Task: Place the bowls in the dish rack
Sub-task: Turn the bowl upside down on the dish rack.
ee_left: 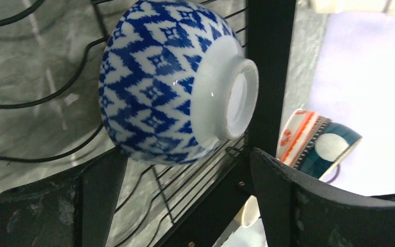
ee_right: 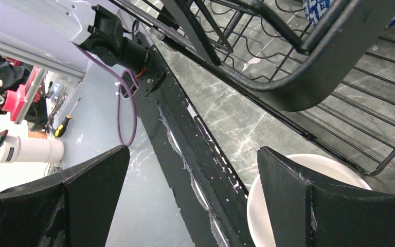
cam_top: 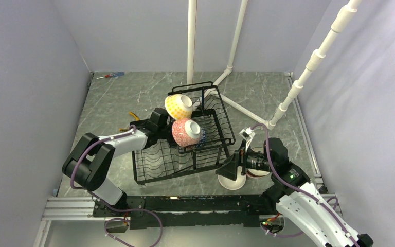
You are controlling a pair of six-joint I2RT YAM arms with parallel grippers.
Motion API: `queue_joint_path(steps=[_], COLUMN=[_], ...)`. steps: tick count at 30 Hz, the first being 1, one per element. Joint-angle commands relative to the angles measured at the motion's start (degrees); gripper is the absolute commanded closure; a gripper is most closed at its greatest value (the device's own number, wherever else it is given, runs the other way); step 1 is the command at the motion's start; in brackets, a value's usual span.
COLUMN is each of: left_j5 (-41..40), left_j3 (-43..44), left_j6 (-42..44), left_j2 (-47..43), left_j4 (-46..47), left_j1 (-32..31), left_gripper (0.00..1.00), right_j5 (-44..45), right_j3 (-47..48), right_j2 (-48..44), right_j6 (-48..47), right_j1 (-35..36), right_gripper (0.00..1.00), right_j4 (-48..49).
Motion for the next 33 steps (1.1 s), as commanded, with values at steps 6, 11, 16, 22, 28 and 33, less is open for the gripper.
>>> queue_joint_path(steps=[6,11,16,22,28,33], left_j5=[-4.88,2.97,8.71,12.16,13.31,12.45], left_j3=[2.94,-1.76,-2.33,-1.41,0.89,2.47], left_j6=[7.93,5.27,2.93,-0.59,-3.38,-5.43], left_j2=[-4.91,-5.39,-0.60,6.41,13.24,16.70], left_j4=[-13.99,-1.67,9.76,20.26,27.70,32.03], left_j1=[1.09,3.38,3.49,3.34,3.24,3.28], left_gripper=[0.07,0.23,0.47,0.57,0.68,0.69], right_j5=[0.14,-0.27,-0.38,0.21,0.70,1.28], right_j3=[1.91,1.78,2.32,3.21,3.68,3.96], right_j2=[-0.07,0.35,0.88,0.91,0.73,0.64], right_j6=[-0.25,0.02,-0.29,-0.72,-0.98,-1.39], right_j1=[0.20,0.20,0.20,0.25,0.22,0.21], right_gripper=[0.00,0.00,0.00,0.00,0.00,0.00], right_j4=[1.77,2.56,2.52,1.61,0.91,0.02])
